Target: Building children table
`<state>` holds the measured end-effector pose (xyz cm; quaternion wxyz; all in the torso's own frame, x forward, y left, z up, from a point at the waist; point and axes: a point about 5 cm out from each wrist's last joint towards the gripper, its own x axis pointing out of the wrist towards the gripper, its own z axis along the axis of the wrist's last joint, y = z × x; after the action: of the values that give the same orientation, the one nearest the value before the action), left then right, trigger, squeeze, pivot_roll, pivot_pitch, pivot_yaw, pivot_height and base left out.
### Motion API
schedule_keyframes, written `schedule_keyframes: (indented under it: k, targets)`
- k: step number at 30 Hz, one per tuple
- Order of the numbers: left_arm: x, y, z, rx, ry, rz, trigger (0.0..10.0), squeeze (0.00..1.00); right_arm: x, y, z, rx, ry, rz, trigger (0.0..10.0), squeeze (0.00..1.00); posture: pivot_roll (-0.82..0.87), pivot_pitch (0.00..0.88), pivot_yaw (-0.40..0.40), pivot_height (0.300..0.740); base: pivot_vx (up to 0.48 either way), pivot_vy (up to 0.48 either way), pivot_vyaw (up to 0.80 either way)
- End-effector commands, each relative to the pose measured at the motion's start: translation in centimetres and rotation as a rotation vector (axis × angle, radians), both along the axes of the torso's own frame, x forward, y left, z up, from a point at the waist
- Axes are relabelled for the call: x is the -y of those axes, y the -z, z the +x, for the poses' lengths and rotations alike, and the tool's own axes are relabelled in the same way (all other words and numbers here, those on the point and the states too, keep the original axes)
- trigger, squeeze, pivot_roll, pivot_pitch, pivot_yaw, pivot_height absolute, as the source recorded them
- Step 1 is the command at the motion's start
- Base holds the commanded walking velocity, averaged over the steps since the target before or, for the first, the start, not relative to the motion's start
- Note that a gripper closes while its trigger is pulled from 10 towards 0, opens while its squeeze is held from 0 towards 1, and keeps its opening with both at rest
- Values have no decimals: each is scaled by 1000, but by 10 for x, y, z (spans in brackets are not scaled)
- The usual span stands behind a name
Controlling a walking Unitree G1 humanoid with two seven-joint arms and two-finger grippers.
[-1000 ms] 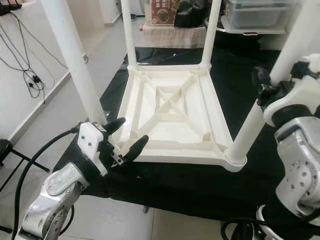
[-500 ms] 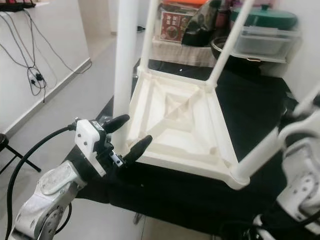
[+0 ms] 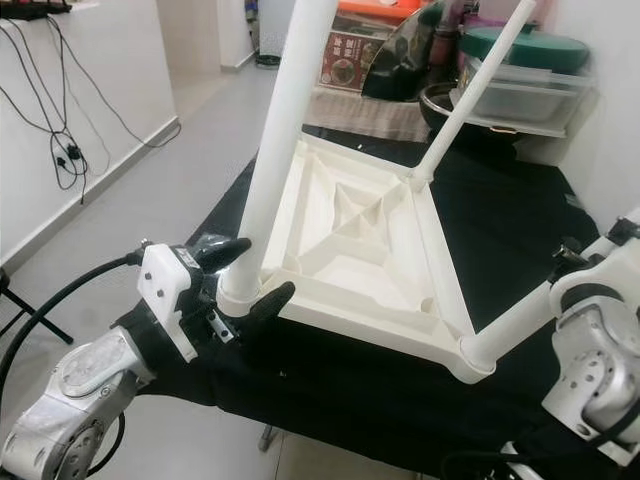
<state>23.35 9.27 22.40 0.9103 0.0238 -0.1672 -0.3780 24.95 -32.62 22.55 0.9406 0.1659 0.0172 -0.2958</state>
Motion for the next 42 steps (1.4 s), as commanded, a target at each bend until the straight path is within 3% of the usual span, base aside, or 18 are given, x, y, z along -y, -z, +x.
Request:
schedule_keyframes:
  k: [1, 2, 3, 4, 5, 13, 14, 20, 23, 24, 27, 32, 35, 36, 39, 42]
  targets:
    - [-1, 0, -1, -6, 7, 10, 10000, 0, 0, 65, -4, -283, 1, 205, 0, 0, 21, 160, 45, 740, 0, 0, 0]
    - [-1, 0, -1, -6, 7, 10, 10000, 0, 0, 65, -4, -283, 1, 205, 0, 0, 21, 160, 45, 740, 0, 0, 0]
    - [1, 0, -1, -6, 11, 13, 10000, 0, -5, 52, 4, -223, -41, 157, 7216, 0, 20, 155, 44, 740, 0, 0, 0]
    - [1, 0, -1, -6, 11, 13, 10000, 0, -5, 52, 4, -223, -41, 157, 7216, 0, 20, 155, 44, 740, 0, 0, 0]
    - [3, -1, -1, -2, 16, 13, 10000, 0, -16, 31, 16, -132, -113, 86, 10000, 0, 18, 147, 37, 740, 0, 0, 0]
    - [2, -3, 0, 4, 1, 12, 10000, 0, -42, 8, 35, -19, -220, -33, 10000, 0, 23, 134, 18, 740, 0, 0, 0]
    - [2, -3, 0, 3, -3, 11, 10000, 0, -44, 6, 36, -14, -224, -51, 10000, 1000, 22, 134, 15, 740, 0, 0, 0]
    - [0, -4, 0, 5, -13, 10, 10000, 0, -53, -2, 38, 17, -250, -65, 10000, 1000, 20, 137, 13, 740, 0, 0, 0]
    - [0, -3, 1, 6, -16, 11, 10000, 0, -74, -11, 39, 57, -354, -82, 10000, 1000, 9, 140, 12, 740, 0, 0, 0]
    - [0, -3, 1, 6, -16, 11, 10000, 0, -74, -11, 39, 57, -354, -82, 10000, 1000, 9, 140, 12, 740, 0, 0, 0]
    - [2, -3, 2, 8, -16, 9, 10000, 0, -109, -13, 36, 104, -541, -86, 10000, 1000, 4, 140, 10, 740, 0, 0, 0]
    - [3, -3, 3, 10, -18, 10, 10000, 0, -116, -12, 36, 105, -575, -91, 10000, 1000, 5, 139, 11, 740, 0, 0, 0]
    - [0, -3, 6, 15, -51, 20, 10000, 0, -158, -2, 39, 78, -745, -72, 10000, 1000, 7, 136, 9, 740, 0, 0, 0]
    - [0, -3, 6, 15, -51, 20, 10000, 0, -158, -2, 39, 78, -745, -72, 10000, 1000, 7, 136, 9, 740, 0, 0, 0]
    - [2, -2, 6, 14, -53, 25, 10000, 0, -190, 6, 42, 63, -852, -60, 10000, 1000, 12, 133, 4, 740, 0, 0, 0]
    - [2, -2, 6, 14, -55, 29, 10000, 0, -207, 6, 45, 71, -903, -43, 10000, 1000, 20, 132, 4, 740, 0, 0, 0]
